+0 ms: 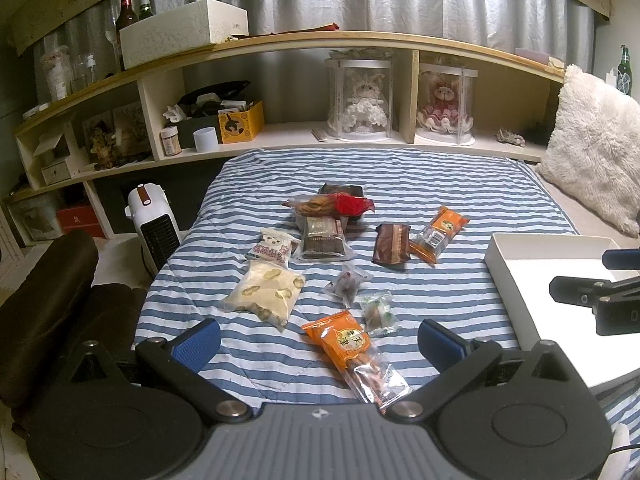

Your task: Organize snacks

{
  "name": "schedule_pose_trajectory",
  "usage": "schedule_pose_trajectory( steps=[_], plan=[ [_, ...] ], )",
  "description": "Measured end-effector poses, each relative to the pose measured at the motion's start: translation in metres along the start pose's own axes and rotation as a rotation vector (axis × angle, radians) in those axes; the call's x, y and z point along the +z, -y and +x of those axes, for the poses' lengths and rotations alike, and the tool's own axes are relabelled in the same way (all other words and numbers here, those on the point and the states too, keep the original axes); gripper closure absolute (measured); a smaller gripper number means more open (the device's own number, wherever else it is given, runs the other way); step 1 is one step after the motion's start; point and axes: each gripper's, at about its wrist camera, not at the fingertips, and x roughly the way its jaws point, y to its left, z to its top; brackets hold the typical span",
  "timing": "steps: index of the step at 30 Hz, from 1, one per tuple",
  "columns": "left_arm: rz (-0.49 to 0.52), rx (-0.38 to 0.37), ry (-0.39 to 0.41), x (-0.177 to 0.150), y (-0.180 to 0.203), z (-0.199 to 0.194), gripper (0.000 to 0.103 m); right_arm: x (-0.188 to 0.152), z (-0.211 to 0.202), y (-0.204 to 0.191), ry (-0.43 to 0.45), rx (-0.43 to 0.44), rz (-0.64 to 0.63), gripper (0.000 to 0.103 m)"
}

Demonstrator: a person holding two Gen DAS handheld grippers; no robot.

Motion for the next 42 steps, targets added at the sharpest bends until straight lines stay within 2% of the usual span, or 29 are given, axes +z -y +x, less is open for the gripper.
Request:
schedule_pose_trajectory(
  steps=[14,20,26,33,42],
  plan=[
    [0.001,-0.002,-0.001,0.001,-0.005,0.000,0.000,0.000,0.000,0.000,-0.002,0.000,-0.001,0.001],
    [-0.010,-0.004,-0.008,-0.004,0.005,0.000,0.000,-0.001,0.001,0.000,-0.005,-0.003,-0.001,0.001],
    [-0.044,-0.010,-0.051,-0.001,-0.003,0.014,0.000,0.000,0.008,-0.001,-0.004,-0.009,-0.007,0.001],
    [-0.062,0.024,-0.117,-0.001,0.003,0.040,0.000,0.009,0.019,0.000,0.007,-0.019,0.009,0.001],
    [-0.064,0.039,-0.159,-0.001,0.016,0.075,0.000,0.038,0.057,0.009,-0.003,-0.012,0.080,0.001]
  ],
)
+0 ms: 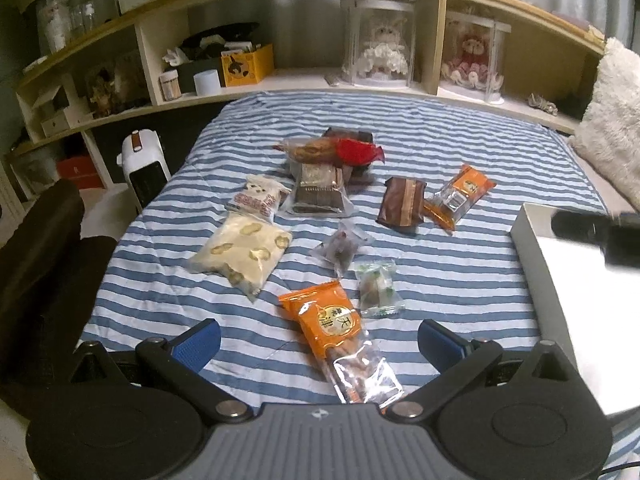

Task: Organize snacks
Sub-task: 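Grasp an orange snack pack with the right tool while the left tool grasps another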

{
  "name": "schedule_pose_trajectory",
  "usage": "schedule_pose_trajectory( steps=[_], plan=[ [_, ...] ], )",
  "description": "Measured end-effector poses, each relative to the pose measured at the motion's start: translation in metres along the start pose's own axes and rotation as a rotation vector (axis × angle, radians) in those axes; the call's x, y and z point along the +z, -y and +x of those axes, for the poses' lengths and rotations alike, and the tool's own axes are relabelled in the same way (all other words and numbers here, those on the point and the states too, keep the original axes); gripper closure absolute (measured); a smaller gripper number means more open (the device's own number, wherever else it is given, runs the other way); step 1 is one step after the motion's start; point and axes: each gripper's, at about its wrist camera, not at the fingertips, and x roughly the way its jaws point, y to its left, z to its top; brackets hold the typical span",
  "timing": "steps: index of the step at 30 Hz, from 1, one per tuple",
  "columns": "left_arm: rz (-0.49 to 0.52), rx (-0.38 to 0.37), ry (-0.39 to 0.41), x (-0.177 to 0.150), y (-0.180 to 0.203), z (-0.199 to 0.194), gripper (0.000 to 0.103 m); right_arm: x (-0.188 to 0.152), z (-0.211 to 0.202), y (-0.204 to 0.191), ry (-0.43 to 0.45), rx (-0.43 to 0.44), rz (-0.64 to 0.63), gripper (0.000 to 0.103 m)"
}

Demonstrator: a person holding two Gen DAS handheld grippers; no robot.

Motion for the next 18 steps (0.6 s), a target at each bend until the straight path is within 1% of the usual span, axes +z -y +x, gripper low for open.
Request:
schedule_pose_trajectory(
  steps=[2,5,7,10,13,15,18],
  plan=[
    [-0.014,-0.004,-0.014,0.001,0.002,0.008,0.000,0.010,0.011,0.003,0.003,0.006,0.030,0.001],
    [-0.036,-0.009,-0.046,0.001,0.003,0.021,0.000,0.028,0.031,0.008,-0.018,0.001,0.071,0.001],
    [-0.039,-0.005,-0.062,0.001,0.004,0.029,0.000,0.042,0.049,0.012,-0.052,-0.025,0.113,0.001],
    [-0.030,0.014,-0.080,0.000,0.004,0.042,0.000,0.058,0.080,0.020,-0.118,-0.090,0.210,0.001],
    [-0.024,0.031,-0.110,-0.001,0.004,0.054,0.000,0.069,0.110,0.028,-0.156,-0.121,0.315,0.001],
    [-0.027,0.029,-0.129,-0.002,0.003,0.062,0.000,0.075,0.129,0.032,-0.165,-0.113,0.370,0.001],
    [-0.022,0.036,-0.152,-0.003,0.002,0.072,0.000,0.083,0.149,0.029,-0.153,-0.095,0.423,0.001]
  ],
)
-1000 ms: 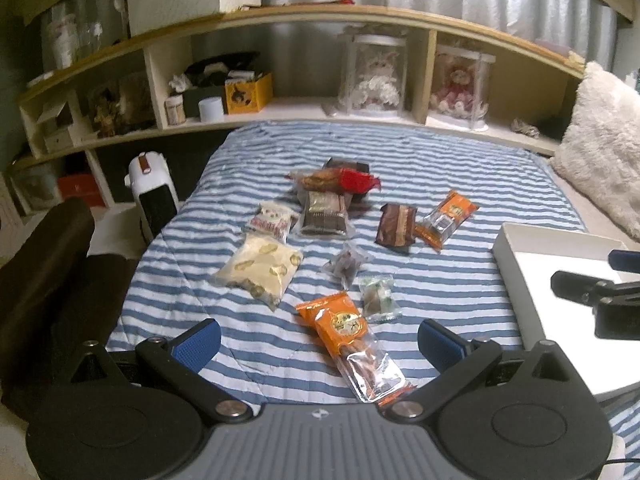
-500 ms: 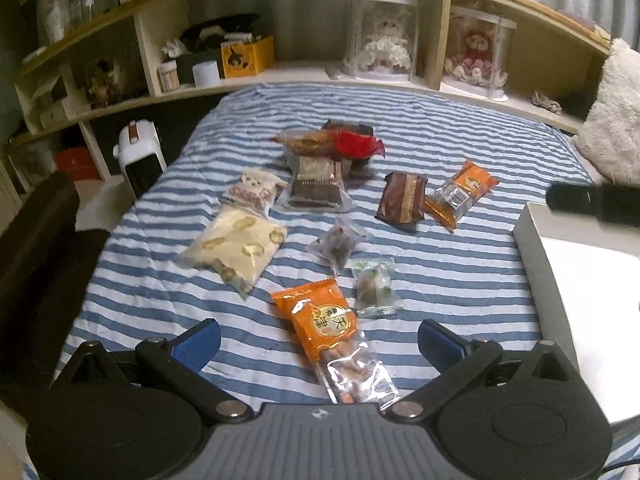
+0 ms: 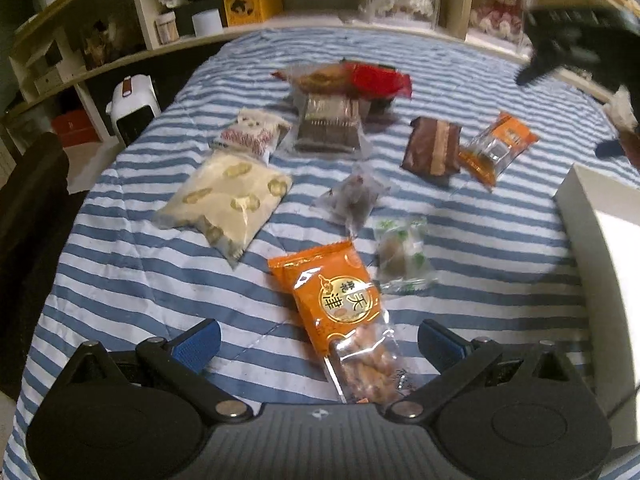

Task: Organize snacks
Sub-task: 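Grasp an orange snack pack with the right tool while the left tool grasps another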

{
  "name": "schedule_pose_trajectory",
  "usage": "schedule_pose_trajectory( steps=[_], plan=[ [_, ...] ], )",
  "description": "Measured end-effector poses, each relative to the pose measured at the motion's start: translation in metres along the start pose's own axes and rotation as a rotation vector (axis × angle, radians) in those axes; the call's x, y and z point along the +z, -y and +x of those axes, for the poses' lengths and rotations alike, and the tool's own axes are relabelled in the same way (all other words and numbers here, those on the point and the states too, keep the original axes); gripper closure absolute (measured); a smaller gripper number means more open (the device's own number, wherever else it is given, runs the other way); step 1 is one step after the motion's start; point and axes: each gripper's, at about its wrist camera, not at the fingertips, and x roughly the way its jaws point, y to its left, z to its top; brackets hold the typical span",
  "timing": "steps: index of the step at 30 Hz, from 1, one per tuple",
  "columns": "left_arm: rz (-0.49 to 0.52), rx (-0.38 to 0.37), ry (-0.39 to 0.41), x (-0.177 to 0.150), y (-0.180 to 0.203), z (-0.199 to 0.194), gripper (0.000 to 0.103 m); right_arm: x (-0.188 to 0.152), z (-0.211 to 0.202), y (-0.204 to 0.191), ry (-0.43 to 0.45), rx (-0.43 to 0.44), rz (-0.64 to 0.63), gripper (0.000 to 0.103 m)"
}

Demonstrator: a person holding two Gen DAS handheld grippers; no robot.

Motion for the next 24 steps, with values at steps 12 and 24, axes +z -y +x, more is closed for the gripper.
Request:
schedule_pose_trajectory(
  steps=[12,24],
  plan=[
    [0.025,0.037,-0.084,-0.003,-0.013,0.012,0.000,-0.007,0.070,-0.030,-0.061,-0.032,0.195,0.010],
    [-0.105,0.003,-0.158,-0.005,-0.042,0.020,0.000,-0.017,0.102,-0.014,-0.117,-0.101,0.269,0.051]
  ],
)
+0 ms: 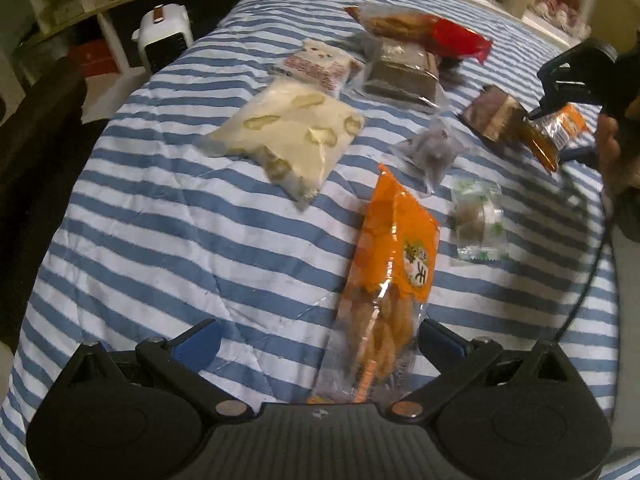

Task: Organize snacks
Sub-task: 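Grasp an orange snack pack with the right tool while the left tool grasps another, then carry both orange packs over the white tray with both tools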

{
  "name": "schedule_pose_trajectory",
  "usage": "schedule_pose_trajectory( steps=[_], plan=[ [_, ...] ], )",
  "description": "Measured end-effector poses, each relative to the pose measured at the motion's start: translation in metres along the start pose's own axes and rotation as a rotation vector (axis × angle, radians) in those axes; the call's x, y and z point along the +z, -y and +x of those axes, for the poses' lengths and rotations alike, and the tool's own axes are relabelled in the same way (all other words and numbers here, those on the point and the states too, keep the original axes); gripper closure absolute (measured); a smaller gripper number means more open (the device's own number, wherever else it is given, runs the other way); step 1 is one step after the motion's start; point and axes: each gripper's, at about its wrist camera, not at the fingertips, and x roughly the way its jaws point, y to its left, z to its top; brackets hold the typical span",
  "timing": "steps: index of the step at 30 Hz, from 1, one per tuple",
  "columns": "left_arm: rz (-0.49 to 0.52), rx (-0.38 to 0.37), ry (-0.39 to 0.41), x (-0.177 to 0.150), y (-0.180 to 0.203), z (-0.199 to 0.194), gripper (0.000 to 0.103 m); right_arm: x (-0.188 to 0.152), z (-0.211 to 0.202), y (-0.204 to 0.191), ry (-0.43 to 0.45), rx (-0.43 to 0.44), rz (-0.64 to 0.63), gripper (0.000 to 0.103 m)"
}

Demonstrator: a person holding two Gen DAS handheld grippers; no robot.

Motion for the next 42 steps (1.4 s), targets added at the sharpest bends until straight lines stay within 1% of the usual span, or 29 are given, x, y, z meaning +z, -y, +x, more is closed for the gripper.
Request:
schedule_pose_trajectory(
  steps=[2,5,7,11,14,15,19,22,23,24,26,27,29,30,32,34,35,36,39,42],
  plan=[
    [0.021,0.009,-0.004,0.000,0.003,0.001,0.000,0.003,-0.001,0.004,-0.017,0.026,-0.023,0.054],
    [0.051,0.021,-0.013,-0.002,0.005,0.005,0.000,0.001,-0.004,0.004,-0.039,0.042,-0.133,0.056],
    [0.051,0.017,-0.010,-0.003,0.005,0.004,0.000,-0.004,-0.007,0.006,-0.063,0.064,-0.209,0.056],
    [0.001,-0.042,0.024,0.001,-0.003,-0.001,0.000,-0.021,-0.017,0.008,-0.136,0.125,-0.348,0.056],
    [-0.008,-0.061,0.031,0.003,-0.004,-0.002,0.001,-0.037,-0.026,0.010,-0.175,0.154,-0.493,0.056],
    [-0.006,-0.067,0.034,0.003,-0.004,-0.003,0.003,-0.042,-0.030,0.012,-0.184,0.156,-0.538,0.056],
    [-0.001,-0.094,0.056,0.006,-0.003,-0.007,0.016,-0.062,-0.046,0.022,-0.240,0.189,-0.707,0.056],
    [0.033,-0.104,0.063,0.006,0.002,-0.010,0.025,-0.078,-0.056,0.024,-0.261,0.203,-0.824,0.055],
    [0.043,-0.111,0.065,0.005,0.004,-0.010,0.026,-0.081,-0.059,0.025,-0.265,0.207,-0.840,0.054],
    [0.052,-0.129,0.067,0.005,0.005,-0.012,0.028,-0.083,-0.061,0.026,-0.262,0.204,-0.833,0.050],
    [0.049,-0.215,0.048,0.007,0.007,-0.011,0.030,-0.085,-0.064,0.027,-0.257,0.196,-0.791,0.050],
    [0.046,-0.238,0.037,0.007,0.008,-0.012,0.030,-0.085,-0.061,0.026,-0.252,0.188,-0.763,0.049],
    [0.067,-0.255,0.036,0.005,0.013,-0.012,0.031,-0.088,-0.059,0.027,-0.235,0.165,-0.729,0.049],
    [0.077,-0.249,0.036,0.005,0.016,-0.012,0.031,-0.089,-0.058,0.030,-0.230,0.155,-0.713,0.049],
    [0.084,-0.225,0.035,0.005,0.018,-0.010,0.036,-0.089,-0.056,0.037,-0.225,0.143,-0.690,0.049],
    [0.067,-0.196,0.040,0.006,0.016,-0.008,0.048,-0.088,-0.052,0.038,-0.215,0.141,-0.683,0.050],
    [0.058,-0.184,0.038,0.007,0.015,-0.006,0.050,-0.088,-0.053,0.038,-0.208,0.142,-0.684,0.051],
    [0.050,-0.178,0.037,0.008,0.014,-0.005,0.054,-0.088,-0.053,0.036,-0.201,0.144,-0.690,0.055],
    [0.032,-0.186,0.041,0.011,0.008,-0.006,0.056,-0.089,-0.056,0.036,-0.187,0.148,-0.711,0.059],
    [0.031,-0.173,0.067,0.010,0.007,-0.010,0.057,-0.089,-0.067,0.040,-0.164,0.146,-0.723,0.060]
  ],
)
